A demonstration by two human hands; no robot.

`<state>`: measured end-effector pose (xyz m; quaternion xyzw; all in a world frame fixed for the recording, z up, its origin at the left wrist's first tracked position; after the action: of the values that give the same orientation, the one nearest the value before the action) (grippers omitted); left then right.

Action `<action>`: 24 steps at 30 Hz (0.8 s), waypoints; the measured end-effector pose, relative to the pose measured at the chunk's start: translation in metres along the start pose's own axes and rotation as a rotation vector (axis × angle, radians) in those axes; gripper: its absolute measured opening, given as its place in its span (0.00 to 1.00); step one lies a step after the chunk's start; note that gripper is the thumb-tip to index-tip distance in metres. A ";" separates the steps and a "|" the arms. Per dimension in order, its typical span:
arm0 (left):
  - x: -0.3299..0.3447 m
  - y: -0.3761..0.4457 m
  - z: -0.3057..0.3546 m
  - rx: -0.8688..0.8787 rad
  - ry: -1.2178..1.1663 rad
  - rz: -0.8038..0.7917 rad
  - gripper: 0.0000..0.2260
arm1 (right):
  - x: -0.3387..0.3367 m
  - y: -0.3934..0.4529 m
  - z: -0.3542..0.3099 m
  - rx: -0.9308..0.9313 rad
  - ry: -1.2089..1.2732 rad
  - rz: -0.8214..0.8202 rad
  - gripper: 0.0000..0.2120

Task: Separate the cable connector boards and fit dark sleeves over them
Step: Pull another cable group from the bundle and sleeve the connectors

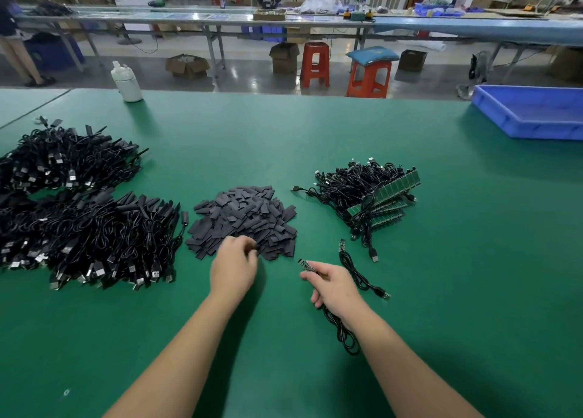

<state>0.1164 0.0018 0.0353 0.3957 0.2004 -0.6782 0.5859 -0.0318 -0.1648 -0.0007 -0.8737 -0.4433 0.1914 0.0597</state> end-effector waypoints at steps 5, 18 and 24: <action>-0.015 0.033 -0.046 -0.034 0.172 0.083 0.12 | -0.005 0.001 0.003 -0.039 -0.069 -0.051 0.21; -0.015 0.045 -0.056 -0.006 0.250 0.060 0.04 | -0.001 0.004 0.009 -0.025 -0.108 -0.138 0.15; -0.016 0.047 -0.060 0.023 0.255 0.045 0.09 | -0.001 0.006 0.011 -0.013 -0.102 -0.137 0.16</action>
<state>0.1796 0.0453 0.0200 0.4900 0.2567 -0.6113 0.5660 -0.0322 -0.1698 -0.0117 -0.8307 -0.5059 0.2283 0.0445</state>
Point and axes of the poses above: each hand's wrist, its own y-axis towards the middle knuckle, its own x-axis out of the palm, z = x × y, the point moved 6 cm from there along y, towards the middle knuckle, and after that the axes turned 9 degrees about z, right-handed, at the moved point
